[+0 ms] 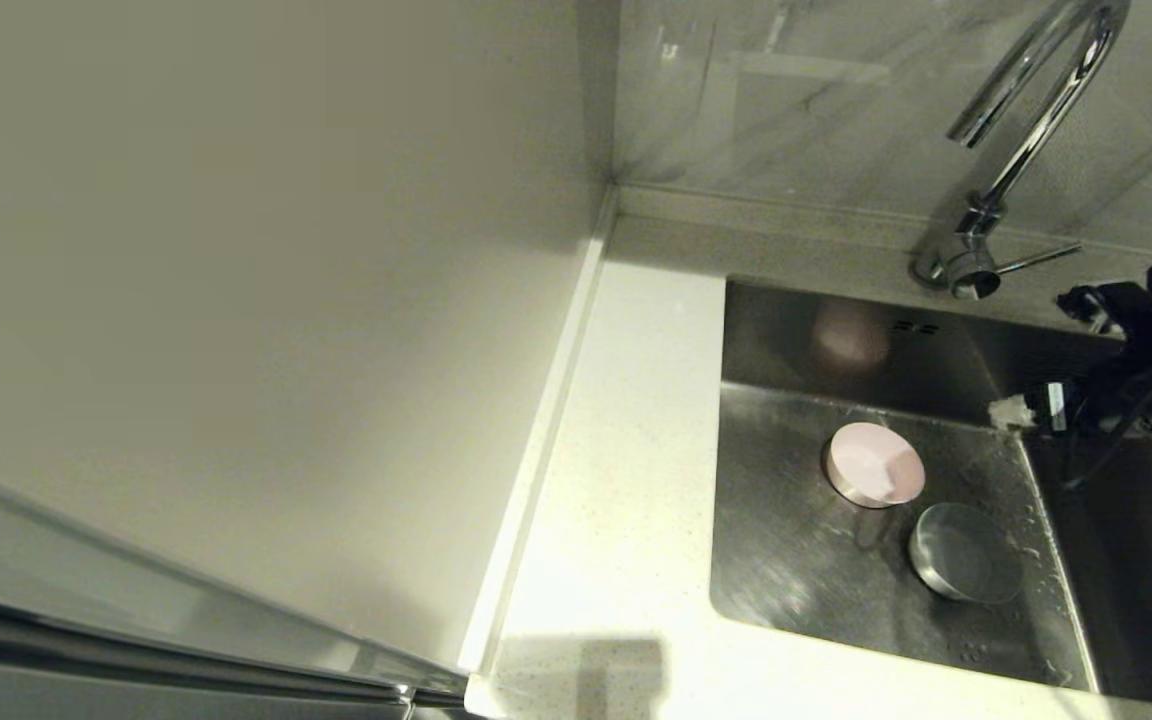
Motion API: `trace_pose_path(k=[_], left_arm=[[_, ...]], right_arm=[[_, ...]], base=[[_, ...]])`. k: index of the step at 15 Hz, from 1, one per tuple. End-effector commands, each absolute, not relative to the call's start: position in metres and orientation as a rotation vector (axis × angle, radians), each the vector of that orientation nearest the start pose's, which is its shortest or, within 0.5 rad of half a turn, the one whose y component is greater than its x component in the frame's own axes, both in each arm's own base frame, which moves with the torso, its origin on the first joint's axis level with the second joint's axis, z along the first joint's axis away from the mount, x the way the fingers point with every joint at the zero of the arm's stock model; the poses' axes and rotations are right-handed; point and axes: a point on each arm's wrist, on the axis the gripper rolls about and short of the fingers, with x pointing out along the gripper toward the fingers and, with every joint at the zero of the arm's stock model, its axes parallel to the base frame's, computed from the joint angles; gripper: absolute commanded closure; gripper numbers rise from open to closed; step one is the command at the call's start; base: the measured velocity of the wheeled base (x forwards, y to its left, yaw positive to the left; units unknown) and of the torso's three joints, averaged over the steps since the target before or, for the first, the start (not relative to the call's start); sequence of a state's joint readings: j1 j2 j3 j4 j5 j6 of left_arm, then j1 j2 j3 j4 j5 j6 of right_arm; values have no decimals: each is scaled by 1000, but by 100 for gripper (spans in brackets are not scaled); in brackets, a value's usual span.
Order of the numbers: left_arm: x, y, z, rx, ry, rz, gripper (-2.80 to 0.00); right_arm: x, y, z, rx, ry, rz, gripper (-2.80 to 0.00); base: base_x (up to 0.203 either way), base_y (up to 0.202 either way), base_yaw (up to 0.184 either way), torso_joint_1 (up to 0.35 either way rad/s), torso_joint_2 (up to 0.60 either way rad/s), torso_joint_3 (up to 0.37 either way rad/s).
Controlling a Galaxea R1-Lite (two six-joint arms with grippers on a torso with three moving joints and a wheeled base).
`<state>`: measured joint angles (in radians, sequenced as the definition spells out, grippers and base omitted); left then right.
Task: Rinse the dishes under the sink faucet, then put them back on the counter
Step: Put a bowl back to the table from the sink
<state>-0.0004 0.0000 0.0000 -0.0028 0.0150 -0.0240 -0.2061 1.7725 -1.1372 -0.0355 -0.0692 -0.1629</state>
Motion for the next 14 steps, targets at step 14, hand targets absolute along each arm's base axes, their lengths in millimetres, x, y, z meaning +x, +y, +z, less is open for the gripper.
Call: trace_pose_path(k=[14], left_arm=[[-23, 0, 76, -25, -6, 15, 0]], right_arm=[[419, -42, 80, -12, 769, -159, -280]], base=[[0, 0, 0, 0, 0, 0]])
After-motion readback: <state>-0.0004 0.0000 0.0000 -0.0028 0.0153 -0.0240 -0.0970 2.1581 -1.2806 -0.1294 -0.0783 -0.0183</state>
